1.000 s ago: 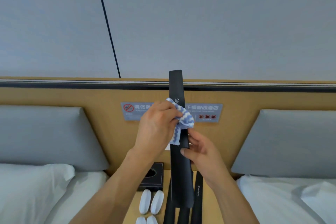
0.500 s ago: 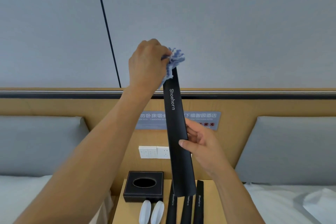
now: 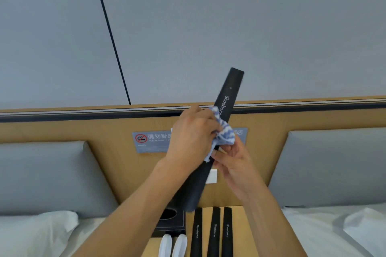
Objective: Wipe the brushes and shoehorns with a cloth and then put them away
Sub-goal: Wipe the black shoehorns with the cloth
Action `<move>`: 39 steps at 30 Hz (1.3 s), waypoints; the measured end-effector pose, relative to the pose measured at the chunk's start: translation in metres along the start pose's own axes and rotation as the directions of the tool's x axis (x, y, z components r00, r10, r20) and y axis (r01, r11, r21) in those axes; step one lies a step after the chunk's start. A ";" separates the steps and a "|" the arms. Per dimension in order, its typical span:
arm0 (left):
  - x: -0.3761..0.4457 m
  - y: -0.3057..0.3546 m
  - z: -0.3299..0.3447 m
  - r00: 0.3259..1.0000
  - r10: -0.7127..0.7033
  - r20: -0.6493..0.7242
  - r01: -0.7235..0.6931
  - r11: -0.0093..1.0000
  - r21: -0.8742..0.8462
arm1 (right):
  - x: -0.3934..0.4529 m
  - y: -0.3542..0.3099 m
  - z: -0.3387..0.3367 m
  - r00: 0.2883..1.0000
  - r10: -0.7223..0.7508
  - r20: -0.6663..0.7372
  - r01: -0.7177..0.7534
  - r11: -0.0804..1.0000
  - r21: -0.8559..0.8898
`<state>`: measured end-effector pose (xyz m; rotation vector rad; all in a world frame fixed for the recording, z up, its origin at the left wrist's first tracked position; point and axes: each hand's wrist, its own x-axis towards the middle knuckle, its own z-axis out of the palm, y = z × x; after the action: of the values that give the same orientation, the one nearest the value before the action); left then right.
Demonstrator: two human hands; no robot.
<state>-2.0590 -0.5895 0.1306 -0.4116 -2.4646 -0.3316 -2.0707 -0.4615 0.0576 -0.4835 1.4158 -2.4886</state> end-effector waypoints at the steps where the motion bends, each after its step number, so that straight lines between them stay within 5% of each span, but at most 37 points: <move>1: -0.005 -0.002 0.000 1.000 0.015 -0.004 -0.015 1.000 -0.019 | -0.001 -0.001 -0.002 0.999 0.033 0.031 -0.035 0.998 0.058; 5: -0.027 -0.004 -0.001 0.996 0.080 0.045 -0.080 0.997 -0.003 | 0.001 -0.005 -0.008 0.986 0.143 0.084 -0.159 0.957 0.241; 8: -0.041 -0.002 0.003 0.998 0.061 0.015 -0.061 0.998 0.010 | 0.005 -0.003 -0.008 0.966 0.254 -0.047 -0.225 0.916 0.332; 13: -0.061 -0.006 0.008 0.995 -0.082 -0.065 0.086 0.993 0.078 | 0.011 0.000 -0.012 0.953 0.173 -0.250 -0.073 0.928 0.366; 26: -0.076 -0.049 0.000 0.875 -0.482 0.057 0.481 0.876 0.027 | 0.008 0.005 -0.013 0.944 0.125 -0.304 0.024 0.897 0.442; 33: -0.059 -0.006 0.013 0.937 -0.339 0.088 0.344 0.938 -0.049 | 0.004 0.008 0.004 0.961 0.136 -0.241 -0.050 0.942 0.332; 39: -0.051 0.016 0.011 0.969 -0.231 0.083 0.245 0.925 -0.291 | -0.011 0.011 0.001 0.996 0.048 -0.071 -0.037 0.987 0.156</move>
<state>-2.0199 -0.5815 0.0934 -0.2427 -2.5200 -0.8137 -2.0601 -0.4643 0.0465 -0.3297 1.2314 -2.5806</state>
